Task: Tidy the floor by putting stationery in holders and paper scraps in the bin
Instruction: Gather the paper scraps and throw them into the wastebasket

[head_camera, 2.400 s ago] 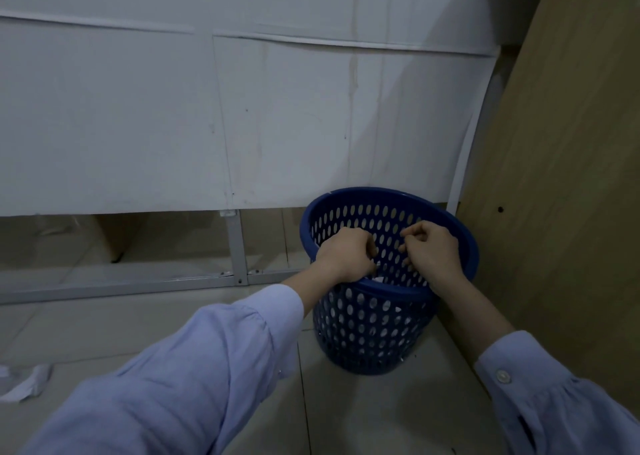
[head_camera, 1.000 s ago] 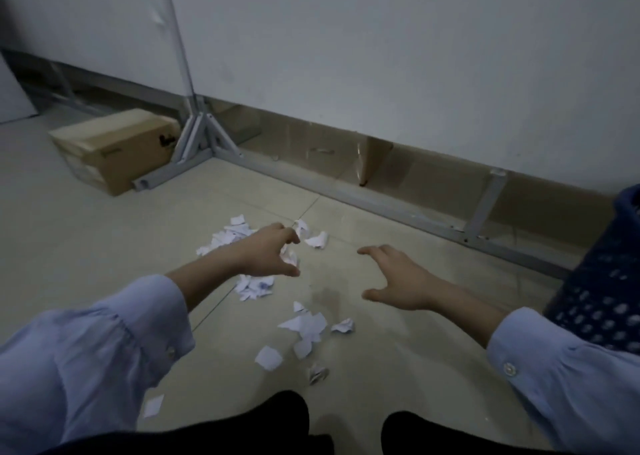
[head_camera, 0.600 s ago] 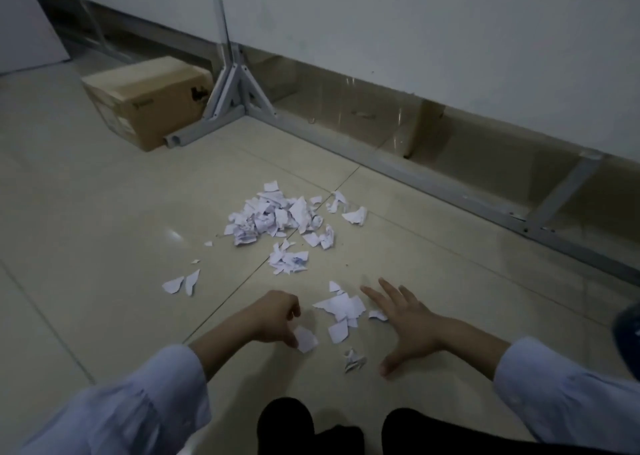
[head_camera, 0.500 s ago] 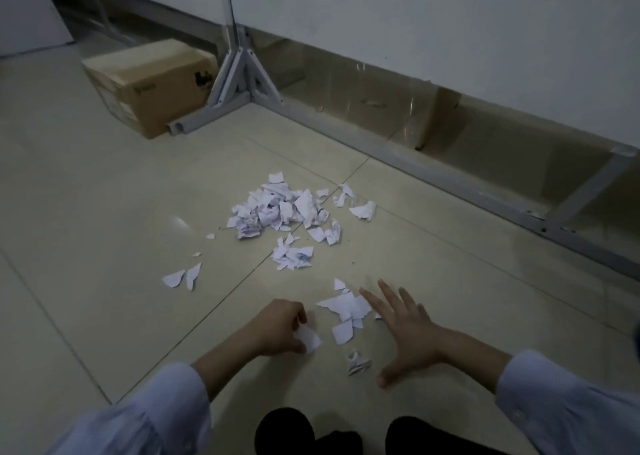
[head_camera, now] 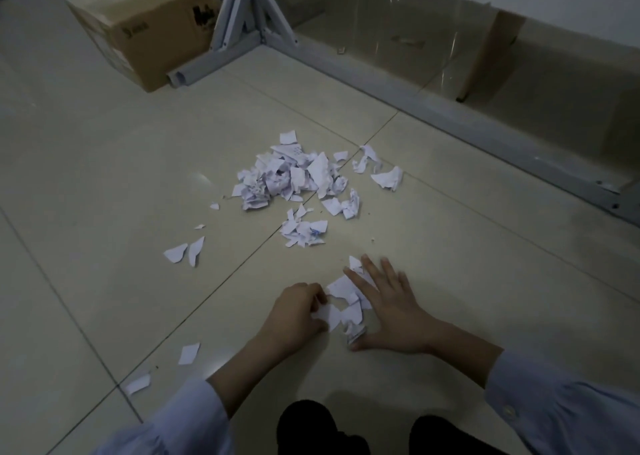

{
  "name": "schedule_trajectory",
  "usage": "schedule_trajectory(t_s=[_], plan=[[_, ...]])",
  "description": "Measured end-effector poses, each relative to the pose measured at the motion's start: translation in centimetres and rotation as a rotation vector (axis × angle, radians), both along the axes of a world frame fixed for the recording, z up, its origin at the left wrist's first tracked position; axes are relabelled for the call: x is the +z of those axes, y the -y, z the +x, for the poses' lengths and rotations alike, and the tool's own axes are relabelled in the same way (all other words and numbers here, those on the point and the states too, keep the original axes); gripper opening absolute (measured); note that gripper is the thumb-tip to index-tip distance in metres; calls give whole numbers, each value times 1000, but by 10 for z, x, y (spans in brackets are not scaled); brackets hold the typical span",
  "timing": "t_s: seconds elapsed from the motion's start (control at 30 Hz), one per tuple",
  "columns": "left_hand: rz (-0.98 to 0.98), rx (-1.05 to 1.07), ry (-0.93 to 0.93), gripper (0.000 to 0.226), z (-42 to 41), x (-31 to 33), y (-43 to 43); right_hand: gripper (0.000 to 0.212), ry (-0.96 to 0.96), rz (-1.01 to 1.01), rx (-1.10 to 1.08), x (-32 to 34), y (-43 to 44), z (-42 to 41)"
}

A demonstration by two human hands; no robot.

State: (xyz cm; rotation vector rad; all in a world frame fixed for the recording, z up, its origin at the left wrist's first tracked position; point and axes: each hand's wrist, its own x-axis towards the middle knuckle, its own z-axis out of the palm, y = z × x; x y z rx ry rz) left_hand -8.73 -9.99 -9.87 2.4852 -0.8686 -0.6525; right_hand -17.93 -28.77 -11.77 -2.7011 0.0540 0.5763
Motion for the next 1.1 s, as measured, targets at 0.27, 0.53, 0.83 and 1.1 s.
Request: schedule_trajectory(t_s=[0.27,0.53,0.83,1.1], plan=[[-89,78,39,30,11,-5,16,93,116,46,30,-6,-10,29],[-140,164,37,31,19,1,-4,79,202,69,28,-13,-13,55],[98,667,98,72,17,22,-92,80,278,123,35,-21,-31,71],[749,731,-189,64,12,35,-172,90,308,142,78,-28,-45,79]])
